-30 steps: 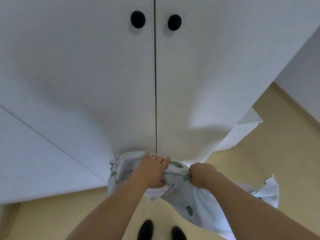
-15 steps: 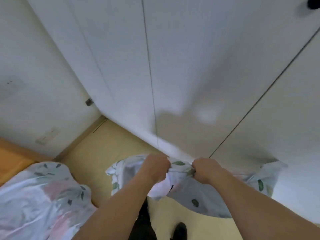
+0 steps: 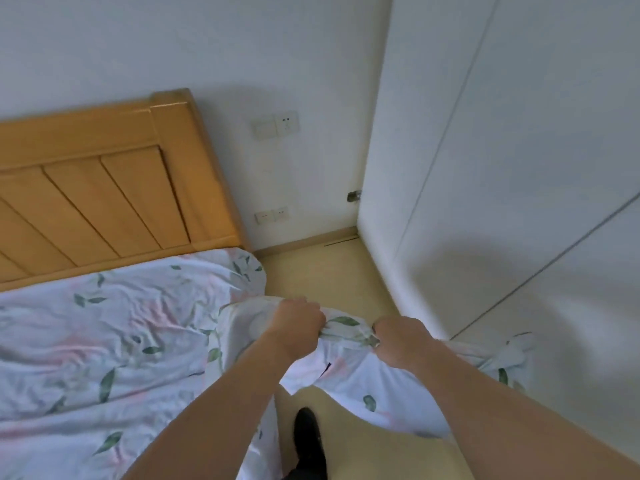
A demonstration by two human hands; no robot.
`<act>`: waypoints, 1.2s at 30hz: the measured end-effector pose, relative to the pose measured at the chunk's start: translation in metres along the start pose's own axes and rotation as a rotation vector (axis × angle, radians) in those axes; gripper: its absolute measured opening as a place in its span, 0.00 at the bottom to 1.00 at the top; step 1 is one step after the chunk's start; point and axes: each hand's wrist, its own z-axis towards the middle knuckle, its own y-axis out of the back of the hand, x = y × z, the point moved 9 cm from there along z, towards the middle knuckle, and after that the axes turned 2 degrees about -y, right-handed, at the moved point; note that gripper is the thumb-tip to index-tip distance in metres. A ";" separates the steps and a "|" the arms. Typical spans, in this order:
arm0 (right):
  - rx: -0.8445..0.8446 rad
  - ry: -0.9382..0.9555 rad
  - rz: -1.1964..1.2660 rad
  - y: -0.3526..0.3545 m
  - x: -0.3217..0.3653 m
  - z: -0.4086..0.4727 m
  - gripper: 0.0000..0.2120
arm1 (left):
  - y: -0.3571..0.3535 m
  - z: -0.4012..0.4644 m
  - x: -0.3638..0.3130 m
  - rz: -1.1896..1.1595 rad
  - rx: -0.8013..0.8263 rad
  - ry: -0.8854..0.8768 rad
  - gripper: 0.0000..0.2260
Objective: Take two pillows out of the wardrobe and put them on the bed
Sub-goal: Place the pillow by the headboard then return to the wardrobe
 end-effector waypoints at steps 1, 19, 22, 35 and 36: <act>0.005 0.030 -0.016 0.009 0.016 0.015 0.03 | -0.002 0.000 0.021 -0.013 0.000 0.037 0.11; 0.071 0.479 -0.201 0.099 0.259 0.192 0.06 | -0.035 -0.049 0.294 -0.087 0.018 0.601 0.15; 0.103 0.563 -0.184 0.104 0.301 0.213 0.06 | -0.039 -0.067 0.330 -0.099 0.020 0.699 0.15; 0.135 0.736 -0.325 0.090 0.482 0.298 0.06 | -0.118 -0.113 0.495 -0.135 0.098 0.799 0.13; 0.122 0.741 -0.326 0.091 0.497 0.306 0.06 | -0.124 -0.116 0.511 -0.145 0.090 0.813 0.13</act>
